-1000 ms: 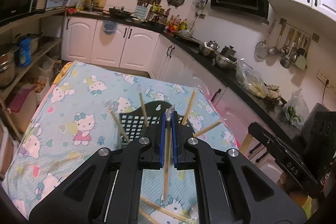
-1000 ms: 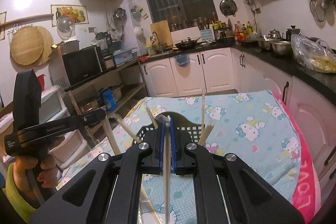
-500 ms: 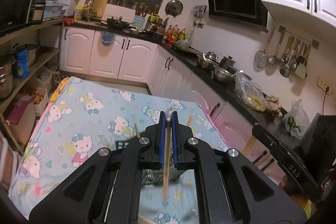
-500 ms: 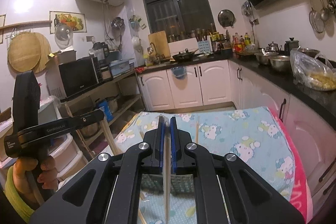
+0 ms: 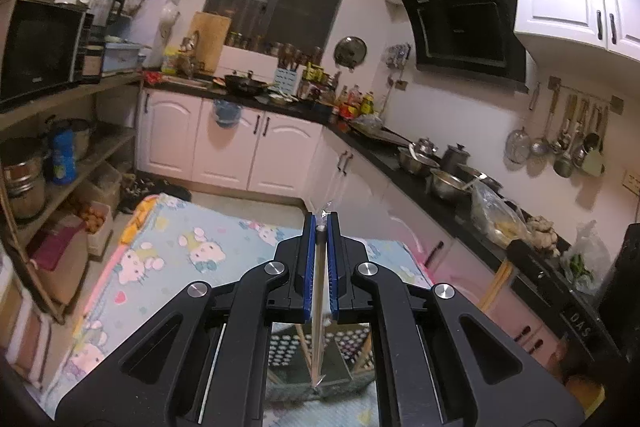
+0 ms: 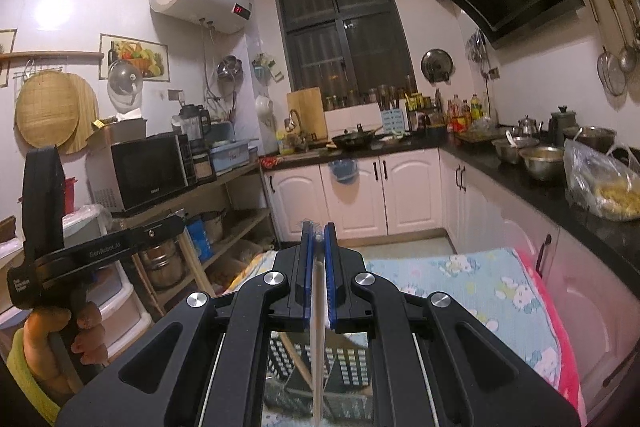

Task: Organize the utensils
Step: 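Lower the left gripper's chopstick into the caddy while the right gripper lowers its chopstick too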

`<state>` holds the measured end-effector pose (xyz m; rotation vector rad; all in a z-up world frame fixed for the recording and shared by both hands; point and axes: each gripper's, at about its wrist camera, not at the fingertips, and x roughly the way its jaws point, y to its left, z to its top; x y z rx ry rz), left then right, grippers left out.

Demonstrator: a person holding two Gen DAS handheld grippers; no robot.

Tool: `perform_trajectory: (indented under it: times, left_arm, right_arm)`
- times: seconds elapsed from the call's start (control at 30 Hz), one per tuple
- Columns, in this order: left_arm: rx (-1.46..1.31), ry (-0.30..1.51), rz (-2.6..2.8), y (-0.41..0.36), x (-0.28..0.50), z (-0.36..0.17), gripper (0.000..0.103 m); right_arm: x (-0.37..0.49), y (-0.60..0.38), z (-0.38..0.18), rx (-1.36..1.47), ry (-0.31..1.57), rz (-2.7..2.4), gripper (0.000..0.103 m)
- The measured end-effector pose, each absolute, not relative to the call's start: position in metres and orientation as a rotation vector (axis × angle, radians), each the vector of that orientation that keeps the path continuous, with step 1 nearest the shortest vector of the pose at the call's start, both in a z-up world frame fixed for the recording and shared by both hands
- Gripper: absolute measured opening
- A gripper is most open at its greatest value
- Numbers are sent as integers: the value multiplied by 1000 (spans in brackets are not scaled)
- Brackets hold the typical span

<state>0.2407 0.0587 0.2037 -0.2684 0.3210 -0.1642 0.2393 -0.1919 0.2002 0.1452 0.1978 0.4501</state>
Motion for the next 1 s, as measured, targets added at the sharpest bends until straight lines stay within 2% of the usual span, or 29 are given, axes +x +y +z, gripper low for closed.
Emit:
perform_trajectory:
  times: [0.43,1.0]
  left_arm:
    - [-291,297,-94,73,259,192,1]
    - [-299,351,-92,64,276,138,1]
  right_arm:
    - [275,-171,201,92,148,389,6]
    - [310,-156,143,85,163,342,6]
